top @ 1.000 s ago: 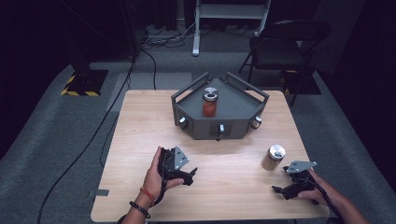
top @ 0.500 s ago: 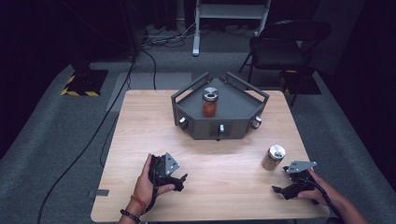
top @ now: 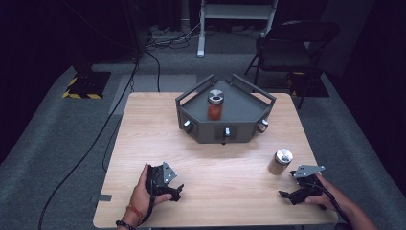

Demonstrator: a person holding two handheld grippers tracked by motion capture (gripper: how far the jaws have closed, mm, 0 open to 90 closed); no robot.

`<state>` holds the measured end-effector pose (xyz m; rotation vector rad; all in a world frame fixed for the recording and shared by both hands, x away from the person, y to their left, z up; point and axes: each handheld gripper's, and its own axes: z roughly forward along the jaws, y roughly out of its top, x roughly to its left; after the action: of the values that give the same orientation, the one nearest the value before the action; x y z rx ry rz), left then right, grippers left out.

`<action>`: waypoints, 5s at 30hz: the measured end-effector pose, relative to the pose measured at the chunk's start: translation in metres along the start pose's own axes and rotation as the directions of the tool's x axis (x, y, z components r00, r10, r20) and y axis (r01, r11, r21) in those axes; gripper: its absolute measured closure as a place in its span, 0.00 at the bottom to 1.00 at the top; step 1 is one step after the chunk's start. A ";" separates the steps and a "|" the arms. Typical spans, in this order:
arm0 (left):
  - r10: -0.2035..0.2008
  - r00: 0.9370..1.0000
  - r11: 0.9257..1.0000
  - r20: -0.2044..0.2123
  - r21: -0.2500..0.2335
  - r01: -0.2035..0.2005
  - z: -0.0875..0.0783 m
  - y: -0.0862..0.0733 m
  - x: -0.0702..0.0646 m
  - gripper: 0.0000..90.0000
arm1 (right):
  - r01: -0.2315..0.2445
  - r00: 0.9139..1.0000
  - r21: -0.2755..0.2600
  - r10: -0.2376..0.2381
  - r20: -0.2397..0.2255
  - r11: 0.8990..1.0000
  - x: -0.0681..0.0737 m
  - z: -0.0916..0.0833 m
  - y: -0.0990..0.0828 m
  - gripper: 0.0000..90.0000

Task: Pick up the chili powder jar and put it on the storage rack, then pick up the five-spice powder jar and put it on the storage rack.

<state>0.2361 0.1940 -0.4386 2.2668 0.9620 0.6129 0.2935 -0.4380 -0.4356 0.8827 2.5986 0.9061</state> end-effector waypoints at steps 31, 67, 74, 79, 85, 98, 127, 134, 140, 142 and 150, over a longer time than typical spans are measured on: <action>-0.160 0.984 0.986 0.075 -0.025 0.162 0.011 -0.036 0.025 0.01 | 0.001 1.000 0.003 -0.001 0.000 1.000 0.000 0.000 0.001 0.00; -0.186 0.979 0.982 0.078 -0.017 0.188 0.009 -0.039 0.028 0.00 | 0.001 1.000 0.000 -0.001 0.001 1.000 -0.001 0.001 0.001 0.00; -0.187 0.979 0.982 0.080 -0.016 0.189 0.009 -0.039 0.028 0.00 | -0.001 1.000 0.000 0.001 0.003 1.000 -0.001 0.002 0.002 0.00; -0.186 0.979 0.982 0.080 -0.016 0.188 0.009 -0.039 0.028 0.00 | -0.005 1.000 0.000 0.005 0.006 1.000 -0.001 0.001 0.002 0.00; -0.187 0.979 0.982 0.080 -0.016 0.189 0.009 -0.039 0.028 0.00 | -0.015 1.000 0.017 0.014 0.019 1.000 0.003 0.002 0.007 0.00; -0.190 0.979 0.981 0.076 -0.016 0.192 0.009 -0.039 0.027 0.00 | -0.050 0.996 -0.025 0.051 0.071 0.998 0.006 -0.011 0.008 0.07; -0.189 0.979 0.982 0.077 -0.016 0.191 0.009 -0.039 0.028 0.00 | -0.083 0.990 -0.092 0.093 0.110 0.992 0.007 -0.020 0.024 0.06; -0.189 0.979 0.982 0.077 -0.016 0.190 0.009 -0.039 0.028 0.00 | -0.085 0.989 -0.113 0.098 0.113 0.990 0.007 -0.017 0.028 0.06; -0.189 0.979 0.982 0.077 -0.016 0.190 0.009 -0.039 0.028 0.00 | -0.118 0.985 -0.135 0.132 0.106 0.984 0.005 -0.010 0.028 0.07; -0.189 0.979 0.982 0.077 -0.016 0.190 0.009 -0.039 0.028 0.00 | -0.122 0.983 -0.143 0.139 0.116 0.982 0.006 -0.007 0.028 0.07; -0.189 0.979 0.982 0.079 -0.017 0.191 0.010 -0.039 0.028 0.00 | -0.120 0.983 -0.141 0.138 0.123 0.983 0.005 0.005 0.037 0.16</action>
<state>0.2408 0.2335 -0.4666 2.1293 1.1099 0.4483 0.3084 -0.4094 -0.4167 1.0469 2.3614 1.0054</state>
